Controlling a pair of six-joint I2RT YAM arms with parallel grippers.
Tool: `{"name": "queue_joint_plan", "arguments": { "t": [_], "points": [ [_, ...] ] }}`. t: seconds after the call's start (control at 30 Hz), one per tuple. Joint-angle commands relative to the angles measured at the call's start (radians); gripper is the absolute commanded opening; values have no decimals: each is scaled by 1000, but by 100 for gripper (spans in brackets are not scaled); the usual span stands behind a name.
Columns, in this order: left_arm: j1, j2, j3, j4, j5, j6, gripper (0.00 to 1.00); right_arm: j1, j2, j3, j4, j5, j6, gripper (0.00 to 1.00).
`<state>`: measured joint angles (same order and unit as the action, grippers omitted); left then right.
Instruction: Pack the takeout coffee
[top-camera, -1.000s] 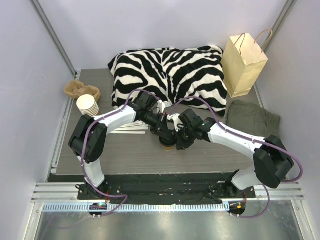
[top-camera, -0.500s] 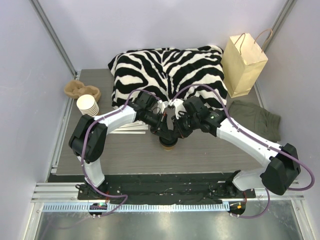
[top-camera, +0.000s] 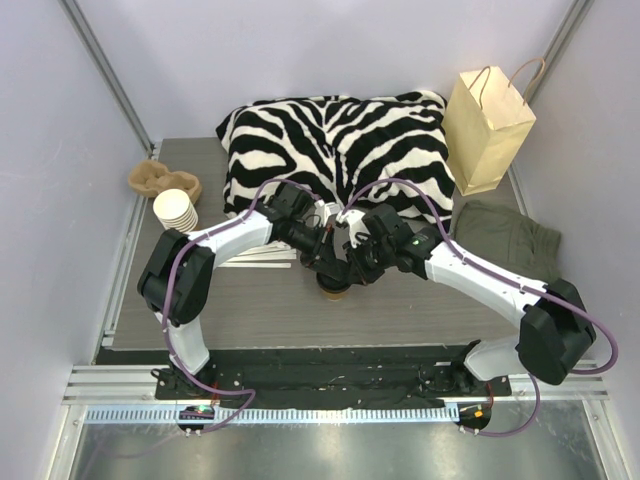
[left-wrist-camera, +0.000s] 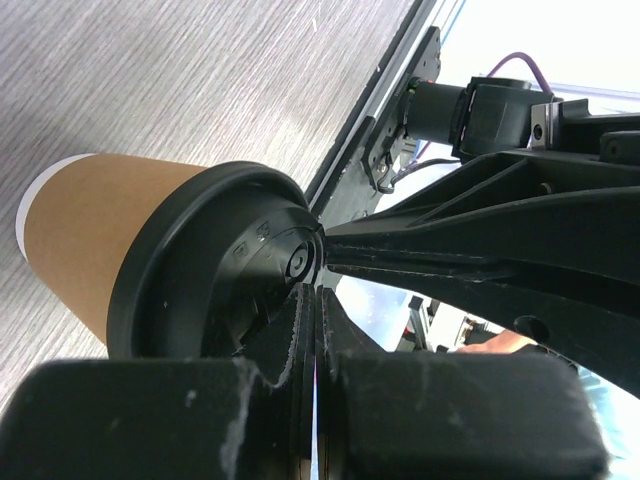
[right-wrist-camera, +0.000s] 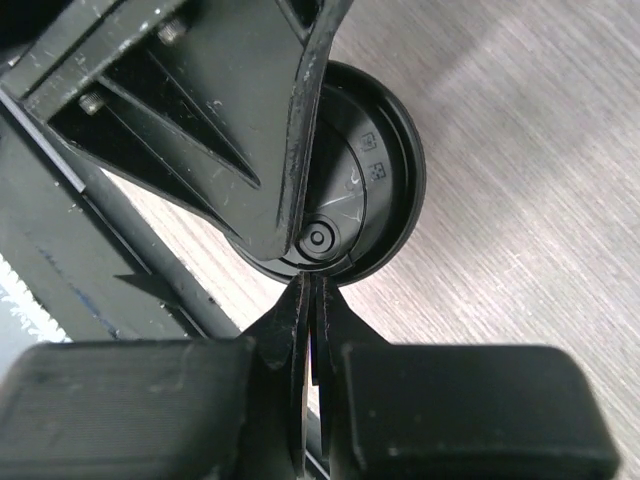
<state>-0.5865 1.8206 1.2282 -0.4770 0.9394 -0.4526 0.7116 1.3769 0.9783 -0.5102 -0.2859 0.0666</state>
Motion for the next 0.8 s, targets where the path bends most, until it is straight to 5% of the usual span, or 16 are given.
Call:
{"name": "queue_joint_plan", "arguments": {
  "t": [0.0,0.27,0.5,0.6,0.77],
  "points": [
    [4,37,-13,-34,-103,43,0,8,39,-21,47,50,-13,7],
    [10,17,11,-16,-79,28,0,-1,-33,69,-48,37,-59,10],
    [33,-133,89,26,-39,-17,26,-9,-32,167,-94,-5,-53,17],
    [54,-185,128,-55,-108,2,31,-9,-13,192,-87,-19,-27,20],
    [60,-240,171,-268,-422,118,27,-9,25,157,-31,-45,35,20]
  ]
}}
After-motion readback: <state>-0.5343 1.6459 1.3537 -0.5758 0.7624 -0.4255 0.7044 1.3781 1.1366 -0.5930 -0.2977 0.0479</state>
